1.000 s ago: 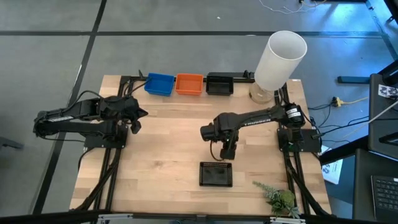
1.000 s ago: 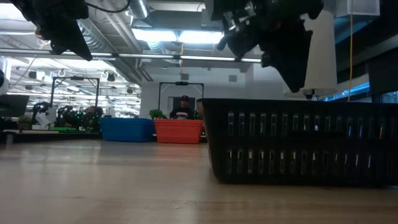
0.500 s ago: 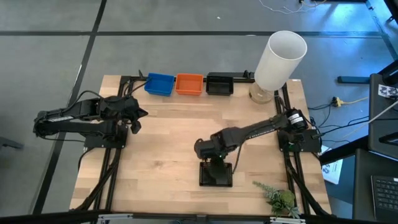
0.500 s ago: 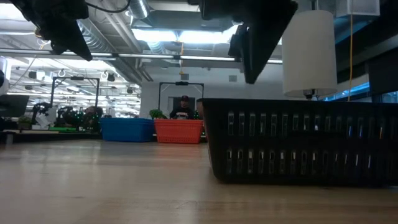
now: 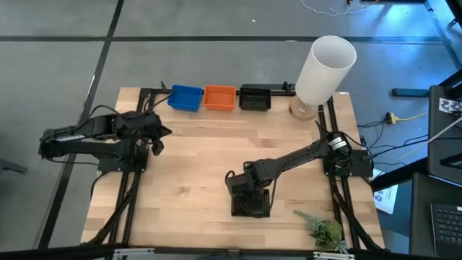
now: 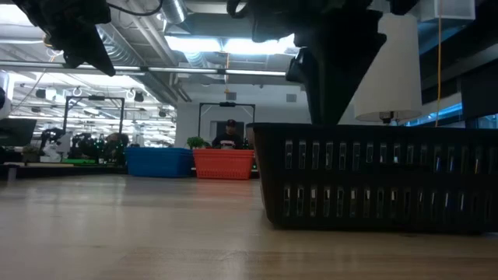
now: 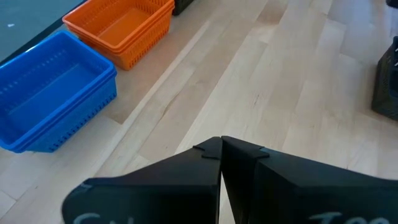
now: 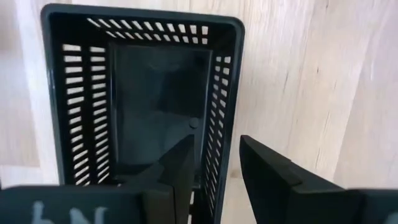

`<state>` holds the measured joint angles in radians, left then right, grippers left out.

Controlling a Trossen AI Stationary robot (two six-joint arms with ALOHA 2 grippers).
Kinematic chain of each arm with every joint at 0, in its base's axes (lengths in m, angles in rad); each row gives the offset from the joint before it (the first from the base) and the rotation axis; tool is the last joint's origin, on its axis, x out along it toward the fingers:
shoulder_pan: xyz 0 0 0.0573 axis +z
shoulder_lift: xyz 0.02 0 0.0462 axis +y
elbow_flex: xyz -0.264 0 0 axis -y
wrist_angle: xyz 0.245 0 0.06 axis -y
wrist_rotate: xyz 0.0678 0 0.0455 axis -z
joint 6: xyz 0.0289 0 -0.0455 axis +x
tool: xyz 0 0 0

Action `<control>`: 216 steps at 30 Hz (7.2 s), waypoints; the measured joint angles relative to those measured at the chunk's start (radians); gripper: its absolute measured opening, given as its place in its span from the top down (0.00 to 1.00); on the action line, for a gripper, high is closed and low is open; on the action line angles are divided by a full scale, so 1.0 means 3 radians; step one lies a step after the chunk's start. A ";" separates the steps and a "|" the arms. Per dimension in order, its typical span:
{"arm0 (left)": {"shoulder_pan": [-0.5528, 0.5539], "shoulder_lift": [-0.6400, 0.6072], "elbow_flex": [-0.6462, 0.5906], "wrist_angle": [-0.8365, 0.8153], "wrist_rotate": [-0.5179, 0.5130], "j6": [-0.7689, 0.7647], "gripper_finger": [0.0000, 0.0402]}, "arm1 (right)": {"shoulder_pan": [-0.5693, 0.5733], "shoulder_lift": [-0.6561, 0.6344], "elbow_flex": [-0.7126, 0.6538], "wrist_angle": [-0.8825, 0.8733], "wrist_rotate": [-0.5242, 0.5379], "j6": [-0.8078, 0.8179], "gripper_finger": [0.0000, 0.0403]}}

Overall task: Stack baskets by color
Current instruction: Stack the bottom black bin on the stacked black bins, then return to Home Position

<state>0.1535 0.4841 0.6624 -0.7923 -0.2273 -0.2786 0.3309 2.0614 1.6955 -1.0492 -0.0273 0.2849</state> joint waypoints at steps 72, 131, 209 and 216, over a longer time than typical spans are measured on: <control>0.0001 0.0000 0.0000 -0.0021 -0.0149 0.0067 1.00 | -0.3060 0.0356 0.1058 -0.0344 0.1415 -0.2760 1.00; 0.0001 -0.0001 -0.0001 -0.0047 -0.0099 -0.0144 1.00 | -0.2156 -0.1254 0.0261 -0.1121 -0.1433 -0.1390 0.66; -0.0645 -0.1604 -0.1587 0.2193 0.0811 -0.0054 1.00 | -0.0764 -0.6831 -0.5625 0.3717 -0.0327 -0.0011 0.66; -0.0645 -0.1604 -0.1587 0.2113 0.0795 -0.0010 1.00 | -0.0764 -0.6872 -0.5603 0.3605 -0.0304 -0.0099 0.66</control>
<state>-0.0399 0.0029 0.1864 -0.1585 0.0110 -0.2817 0.1017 -0.0001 0.0147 0.0323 -0.1186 0.2551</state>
